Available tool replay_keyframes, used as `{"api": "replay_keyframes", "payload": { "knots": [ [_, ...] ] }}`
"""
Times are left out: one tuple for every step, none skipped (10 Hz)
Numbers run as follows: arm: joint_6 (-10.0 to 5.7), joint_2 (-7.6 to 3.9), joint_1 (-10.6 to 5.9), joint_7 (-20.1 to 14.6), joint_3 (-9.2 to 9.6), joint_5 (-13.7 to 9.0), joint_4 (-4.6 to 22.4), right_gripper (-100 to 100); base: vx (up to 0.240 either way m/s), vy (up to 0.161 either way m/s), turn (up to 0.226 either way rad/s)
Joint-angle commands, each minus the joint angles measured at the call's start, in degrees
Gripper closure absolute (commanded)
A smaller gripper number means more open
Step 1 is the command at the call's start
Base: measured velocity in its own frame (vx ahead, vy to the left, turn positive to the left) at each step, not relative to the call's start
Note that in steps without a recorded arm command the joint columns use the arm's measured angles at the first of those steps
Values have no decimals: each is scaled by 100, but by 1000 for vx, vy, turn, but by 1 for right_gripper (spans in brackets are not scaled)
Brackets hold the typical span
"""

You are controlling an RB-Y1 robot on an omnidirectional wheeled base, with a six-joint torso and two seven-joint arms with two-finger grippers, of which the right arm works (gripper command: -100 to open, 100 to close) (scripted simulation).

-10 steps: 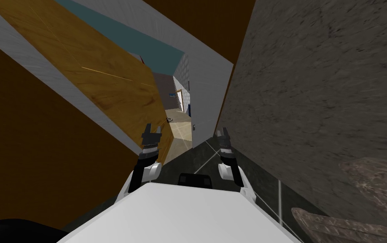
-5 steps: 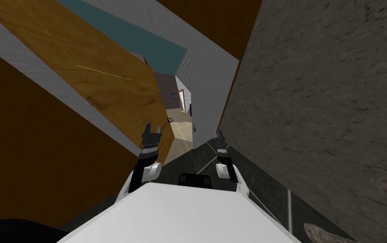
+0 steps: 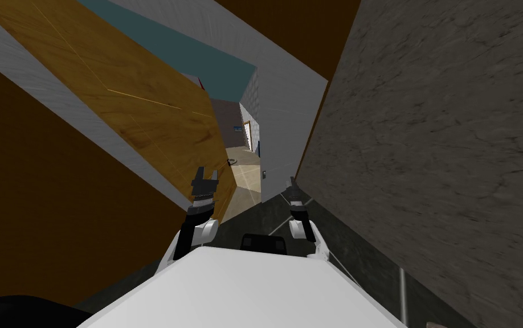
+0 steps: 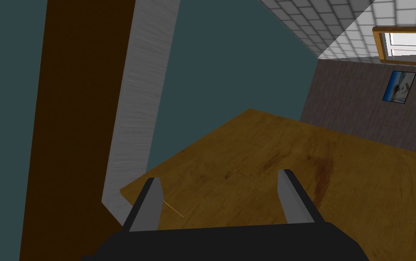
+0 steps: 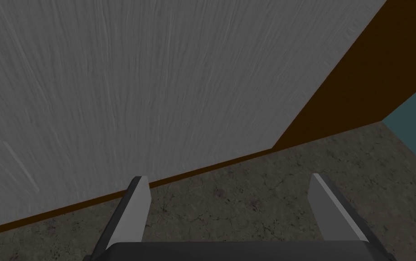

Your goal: Push the door open

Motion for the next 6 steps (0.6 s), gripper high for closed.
{"api": "replay_keyframes", "payload": {
  "knots": [
    [-97, -49, -83, -26, 28, -17, 286, -100, 78, -36, 127],
    [-97, -49, -83, -26, 28, -17, 377, -100, 60, -28, 35],
    [-146, -55, -163, -30, 54, -20, 559, -100, 55, -20, 49],
    [-146, -55, -163, -30, 54, -20, 620, -100, 44, -16, 37],
    [-194, -60, -242, -34, 80, -23, 843, -100, 48, -24, 61],
    [-243, -65, -321, -39, 106, -26, 1005, -100, 64, -28, 132]
  ]
}}
